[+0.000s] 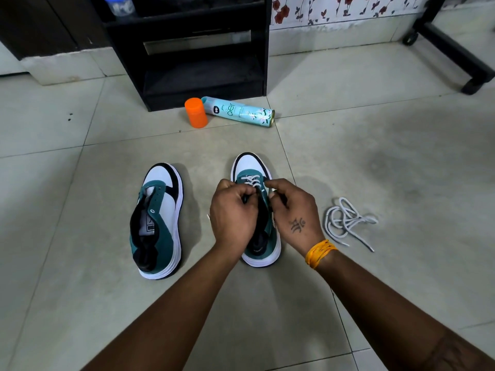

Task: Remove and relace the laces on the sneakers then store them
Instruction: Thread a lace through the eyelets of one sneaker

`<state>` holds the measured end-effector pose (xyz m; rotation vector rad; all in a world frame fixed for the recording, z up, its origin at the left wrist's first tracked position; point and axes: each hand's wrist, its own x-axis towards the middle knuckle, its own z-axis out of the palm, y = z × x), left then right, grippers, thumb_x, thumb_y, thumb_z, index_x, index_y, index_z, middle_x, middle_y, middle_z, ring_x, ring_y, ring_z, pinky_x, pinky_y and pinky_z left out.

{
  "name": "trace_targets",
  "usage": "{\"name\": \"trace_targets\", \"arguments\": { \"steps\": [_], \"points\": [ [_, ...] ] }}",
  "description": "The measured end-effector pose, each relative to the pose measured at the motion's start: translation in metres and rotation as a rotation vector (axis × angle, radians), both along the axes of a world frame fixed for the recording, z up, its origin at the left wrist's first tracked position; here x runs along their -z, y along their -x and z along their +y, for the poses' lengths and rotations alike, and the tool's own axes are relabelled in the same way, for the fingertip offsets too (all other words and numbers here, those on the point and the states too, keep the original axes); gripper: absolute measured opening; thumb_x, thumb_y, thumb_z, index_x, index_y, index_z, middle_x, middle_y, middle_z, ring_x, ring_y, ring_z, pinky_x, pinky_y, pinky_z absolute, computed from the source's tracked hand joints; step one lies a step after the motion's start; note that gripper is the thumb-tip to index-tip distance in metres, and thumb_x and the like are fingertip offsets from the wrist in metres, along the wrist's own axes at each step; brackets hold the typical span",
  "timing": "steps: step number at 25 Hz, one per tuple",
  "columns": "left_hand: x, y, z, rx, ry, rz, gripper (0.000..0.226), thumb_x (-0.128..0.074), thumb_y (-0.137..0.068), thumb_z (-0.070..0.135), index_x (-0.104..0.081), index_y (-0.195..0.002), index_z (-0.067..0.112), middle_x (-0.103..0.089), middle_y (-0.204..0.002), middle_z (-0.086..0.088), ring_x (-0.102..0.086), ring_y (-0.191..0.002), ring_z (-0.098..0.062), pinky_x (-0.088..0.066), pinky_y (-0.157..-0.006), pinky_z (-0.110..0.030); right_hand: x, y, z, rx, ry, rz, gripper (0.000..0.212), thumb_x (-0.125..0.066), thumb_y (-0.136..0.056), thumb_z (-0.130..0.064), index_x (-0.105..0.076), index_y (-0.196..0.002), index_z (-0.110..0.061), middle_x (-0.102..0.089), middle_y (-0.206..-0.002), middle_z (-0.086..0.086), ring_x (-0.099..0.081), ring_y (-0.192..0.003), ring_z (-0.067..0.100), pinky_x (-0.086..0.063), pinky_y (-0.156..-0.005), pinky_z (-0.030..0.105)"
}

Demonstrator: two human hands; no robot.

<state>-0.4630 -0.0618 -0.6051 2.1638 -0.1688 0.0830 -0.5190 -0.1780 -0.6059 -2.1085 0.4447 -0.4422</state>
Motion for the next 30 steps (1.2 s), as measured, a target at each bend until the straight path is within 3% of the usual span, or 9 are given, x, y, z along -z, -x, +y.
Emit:
{"name": "trace_targets", "arguments": {
  "steps": [5, 8, 11, 13, 17, 21, 23, 27, 30],
  "points": [
    [-0.001, 0.005, 0.003, 0.047, 0.03, -0.003, 0.014, -0.075, -0.084, 0.016, -0.079, -0.095, 0.025, -0.058, -0.096, 0.01, -0.063, -0.082, -0.007, -0.054, -0.076, -0.028, 0.0, -0.014, -0.014, -0.097, 0.039, 0.002, 0.016, -0.066, -0.089, -0.008, -0.074, -0.093, -0.021, -0.071, -0.083, -0.013, -0.065, -0.079, 0.004, -0.049, -0.074, 0.025],
    [0.0, 0.015, 0.014, 0.039, 0.062, -0.093, 0.03, -0.078, -0.077, 0.012, -0.069, -0.104, 0.022, -0.055, -0.101, 0.008, -0.059, -0.085, -0.009, -0.052, -0.076, -0.028, 0.003, -0.013, -0.015, -0.095, 0.075, 0.004, 0.009, -0.061, -0.094, -0.011, -0.066, -0.092, -0.019, -0.067, -0.08, -0.01, -0.061, -0.075, 0.012, -0.048, -0.069, 0.031],
    [0.007, 0.025, 0.026, 0.0, 0.039, -0.166, 0.031, -0.079, -0.074, 0.007, -0.053, -0.089, 0.016, -0.052, -0.091, 0.005, -0.051, -0.078, -0.014, -0.046, -0.067, -0.034, 0.01, -0.005, -0.016, 0.01, 0.074, 0.049, 0.007, -0.054, -0.098, -0.016, -0.058, -0.094, -0.017, -0.064, -0.078, -0.004, -0.061, -0.075, 0.022, -0.046, -0.066, 0.036],
    [0.012, 0.028, 0.031, 0.016, 0.036, -0.173, 0.032, -0.078, -0.077, 0.007, -0.047, -0.077, 0.017, -0.05, -0.078, 0.005, -0.047, -0.068, -0.015, -0.045, -0.061, -0.039, 0.017, 0.0, -0.017, 0.106, 0.167, 0.157, 0.009, -0.048, -0.1, -0.019, -0.053, -0.095, -0.014, -0.061, -0.079, 0.001, -0.061, -0.077, 0.031, -0.037, -0.062, 0.036],
    [0.016, 0.027, 0.033, 0.032, 0.072, -0.1, 0.032, -0.078, -0.081, 0.013, -0.05, -0.068, 0.021, -0.052, -0.065, 0.006, -0.051, -0.06, -0.017, -0.049, -0.059, -0.042, 0.024, 0.004, -0.025, 0.145, 0.355, 0.365, 0.012, -0.045, -0.099, -0.021, -0.05, -0.1, -0.01, -0.067, -0.087, 0.014, -0.066, -0.086, 0.042, -0.033, -0.062, 0.036],
    [0.022, 0.024, 0.035, 0.019, 0.116, -0.062, 0.03, -0.078, -0.082, 0.017, -0.051, -0.067, 0.021, -0.055, -0.062, 0.005, -0.053, -0.058, -0.019, -0.051, -0.059, -0.042, 0.003, 0.0, -0.015, -0.062, 0.517, 0.225, 0.029, -0.048, -0.098, -0.023, -0.053, -0.127, -0.02, -0.071, -0.091, 0.01, -0.066, -0.083, 0.04, -0.039, -0.062, 0.037],
    [0.021, 0.024, 0.035, 0.005, 0.128, -0.05, 0.029, -0.077, -0.081, 0.018, -0.052, -0.067, 0.021, -0.055, -0.062, 0.005, -0.052, -0.058, -0.018, -0.051, -0.06, -0.043, -0.002, -0.004, -0.009, -0.171, 0.586, 0.184, 0.021, -0.047, -0.099, -0.025, -0.055, -0.119, -0.02, -0.07, -0.091, 0.01, -0.065, -0.082, 0.04, -0.044, -0.061, 0.038],
    [0.019, 0.027, 0.035, -0.01, 0.151, -0.017, 0.031, -0.081, -0.084, 0.021, -0.055, -0.068, 0.022, -0.058, -0.062, 0.005, -0.055, -0.058, -0.017, -0.052, -0.061, -0.041, 0.011, -0.002, -0.028, 0.006, 0.573, 0.317, 0.011, -0.049, -0.097, -0.022, -0.054, -0.101, -0.013, -0.068, -0.089, 0.013, -0.064, -0.08, 0.043, -0.038, -0.06, 0.036],
    [0.02, 0.029, 0.036, -0.017, 0.16, -0.004, 0.028, -0.082, -0.085, 0.023, -0.058, -0.07, 0.021, -0.06, -0.064, 0.005, -0.057, -0.059, -0.016, -0.053, -0.062, -0.041, 0.016, 0.002, -0.031, -0.003, 0.598, 0.413, 0.012, -0.05, -0.095, -0.018, -0.055, -0.104, -0.013, -0.07, -0.091, 0.015, -0.065, -0.083, 0.043, -0.043, -0.062, 0.038]
  ]
}}
